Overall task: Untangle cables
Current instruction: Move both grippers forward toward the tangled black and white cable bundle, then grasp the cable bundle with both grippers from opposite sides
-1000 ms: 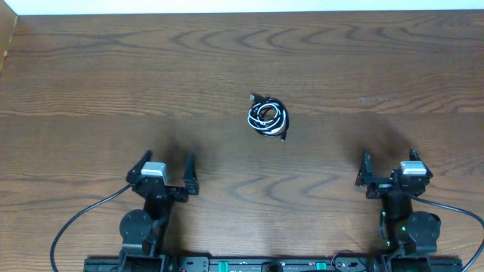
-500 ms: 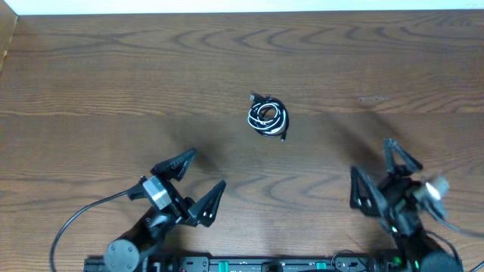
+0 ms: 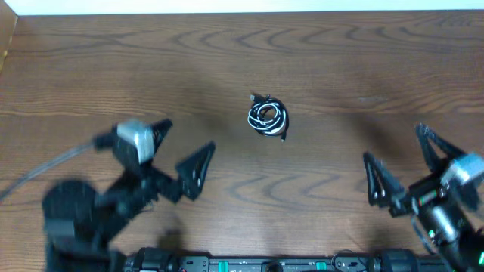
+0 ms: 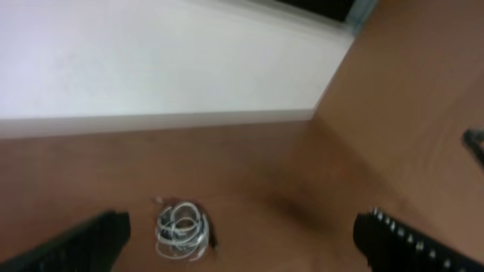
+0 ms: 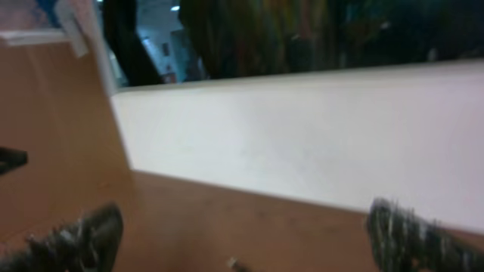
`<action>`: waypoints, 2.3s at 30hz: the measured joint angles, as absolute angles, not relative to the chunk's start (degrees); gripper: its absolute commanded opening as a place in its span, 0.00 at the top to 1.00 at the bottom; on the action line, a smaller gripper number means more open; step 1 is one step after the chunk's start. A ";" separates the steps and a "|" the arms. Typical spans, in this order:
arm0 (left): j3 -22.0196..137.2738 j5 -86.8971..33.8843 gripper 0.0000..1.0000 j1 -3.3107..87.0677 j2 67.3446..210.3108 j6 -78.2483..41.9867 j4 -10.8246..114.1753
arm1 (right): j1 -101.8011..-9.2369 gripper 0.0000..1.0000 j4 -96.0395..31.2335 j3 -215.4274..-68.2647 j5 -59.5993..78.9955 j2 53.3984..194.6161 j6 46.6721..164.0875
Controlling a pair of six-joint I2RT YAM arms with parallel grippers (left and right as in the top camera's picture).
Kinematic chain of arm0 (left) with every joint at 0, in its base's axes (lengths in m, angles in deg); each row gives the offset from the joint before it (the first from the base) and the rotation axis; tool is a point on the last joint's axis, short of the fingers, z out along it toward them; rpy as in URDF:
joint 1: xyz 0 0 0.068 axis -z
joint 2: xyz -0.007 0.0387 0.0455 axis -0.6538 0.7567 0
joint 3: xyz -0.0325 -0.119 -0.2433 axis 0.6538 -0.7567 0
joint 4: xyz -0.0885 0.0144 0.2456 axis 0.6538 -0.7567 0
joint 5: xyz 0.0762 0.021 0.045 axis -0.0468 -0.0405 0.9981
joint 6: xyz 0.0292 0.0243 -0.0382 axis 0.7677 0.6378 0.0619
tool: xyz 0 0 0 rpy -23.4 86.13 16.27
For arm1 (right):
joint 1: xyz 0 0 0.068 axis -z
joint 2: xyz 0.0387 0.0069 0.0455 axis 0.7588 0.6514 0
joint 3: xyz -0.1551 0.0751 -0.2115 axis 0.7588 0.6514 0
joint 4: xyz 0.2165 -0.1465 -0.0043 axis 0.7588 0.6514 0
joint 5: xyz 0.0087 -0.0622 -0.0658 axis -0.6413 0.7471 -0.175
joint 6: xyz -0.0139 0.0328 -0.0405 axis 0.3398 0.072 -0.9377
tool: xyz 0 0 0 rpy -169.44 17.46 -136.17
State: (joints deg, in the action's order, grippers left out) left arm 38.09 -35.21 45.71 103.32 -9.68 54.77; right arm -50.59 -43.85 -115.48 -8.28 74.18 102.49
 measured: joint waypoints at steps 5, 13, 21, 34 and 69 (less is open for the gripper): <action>53.82 -34.40 0.00 45.69 123.10 -6.64 42.18 | -50.59 0.01 -33.05 -126.97 -11.86 92.92 95.81; 59.31 -38.24 0.00 45.69 143.60 -6.27 39.69 | -50.55 0.01 -30.14 -131.02 -33.68 117.07 92.72; 59.33 -39.05 0.00 45.71 152.54 -6.97 26.73 | -53.91 0.01 -28.76 -131.67 -41.72 132.48 97.64; 59.29 -38.79 0.00 45.71 165.72 -7.34 18.84 | -72.38 0.01 -19.96 -145.09 -7.93 146.09 109.62; 58.76 -24.06 0.00 53.01 166.14 -18.05 28.47 | -72.93 0.43 -28.33 -149.38 1.73 168.37 133.09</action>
